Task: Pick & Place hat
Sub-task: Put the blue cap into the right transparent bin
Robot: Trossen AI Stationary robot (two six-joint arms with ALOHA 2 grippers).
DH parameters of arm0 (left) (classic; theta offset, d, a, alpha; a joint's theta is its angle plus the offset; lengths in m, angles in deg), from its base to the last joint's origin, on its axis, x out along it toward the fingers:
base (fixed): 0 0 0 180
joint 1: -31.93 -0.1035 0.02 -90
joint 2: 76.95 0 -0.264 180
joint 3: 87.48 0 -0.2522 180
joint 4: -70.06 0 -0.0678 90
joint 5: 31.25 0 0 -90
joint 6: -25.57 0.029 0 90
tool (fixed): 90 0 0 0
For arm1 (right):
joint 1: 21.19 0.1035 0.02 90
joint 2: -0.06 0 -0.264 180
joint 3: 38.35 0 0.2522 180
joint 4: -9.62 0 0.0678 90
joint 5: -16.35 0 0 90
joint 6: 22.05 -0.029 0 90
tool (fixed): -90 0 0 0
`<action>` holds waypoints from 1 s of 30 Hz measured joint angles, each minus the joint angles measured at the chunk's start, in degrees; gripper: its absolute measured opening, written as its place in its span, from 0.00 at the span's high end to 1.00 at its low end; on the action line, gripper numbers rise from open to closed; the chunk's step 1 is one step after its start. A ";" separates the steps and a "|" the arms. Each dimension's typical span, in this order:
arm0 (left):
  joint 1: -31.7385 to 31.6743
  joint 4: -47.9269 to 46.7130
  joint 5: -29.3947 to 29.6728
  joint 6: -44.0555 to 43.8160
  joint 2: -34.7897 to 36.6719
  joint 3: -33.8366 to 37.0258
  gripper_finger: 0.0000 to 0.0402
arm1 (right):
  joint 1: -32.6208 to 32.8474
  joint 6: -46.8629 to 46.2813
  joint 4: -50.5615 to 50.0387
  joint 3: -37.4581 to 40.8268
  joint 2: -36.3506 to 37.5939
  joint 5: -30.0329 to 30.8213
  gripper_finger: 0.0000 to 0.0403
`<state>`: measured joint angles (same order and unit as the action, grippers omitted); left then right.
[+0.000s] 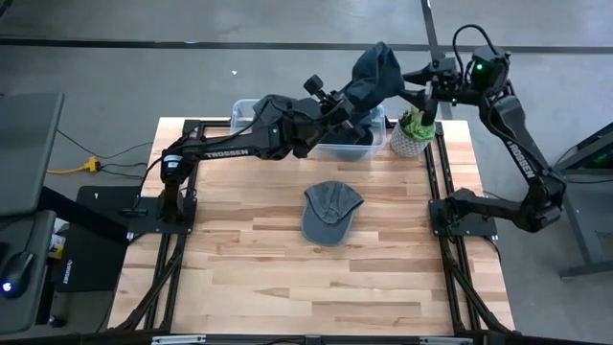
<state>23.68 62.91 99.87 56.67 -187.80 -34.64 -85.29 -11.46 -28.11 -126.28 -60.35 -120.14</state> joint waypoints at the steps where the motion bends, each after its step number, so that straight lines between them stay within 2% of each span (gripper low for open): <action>1: 0.00 -0.08 -0.36 -0.10 0.00 -0.01 1.00 | -0.08 -0.02 0.22 0.00 -0.29 -1.55 0.48; 8: 0.00 -0.39 -3.85 -3.06 0.00 -0.01 1.00 | -0.01 -1.52 1.55 0.00 -3.60 -10.81 0.48; 17: -0.39 -0.34 -7.69 -5.92 0.00 -0.01 1.00 | 2.25 -1.54 2.24 0.00 -4.85 -14.55 0.51; 21: -0.62 -0.82 -8.47 -7.70 0.00 0.01 1.00 | 2.86 -1.59 2.16 0.00 -4.93 -13.12 0.62; 27: -0.79 -0.93 -9.54 -9.09 0.02 0.01 1.00 | 3.00 -3.01 2.12 0.00 -4.89 -10.42 0.95; 30: -0.76 -0.86 -9.51 -8.97 0.02 0.01 1.00 | 3.02 -4.91 2.19 0.00 -4.87 -8.76 0.95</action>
<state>22.92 62.05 90.36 47.70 -187.78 -34.62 -82.26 -16.37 -25.92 -126.28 -65.22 -128.90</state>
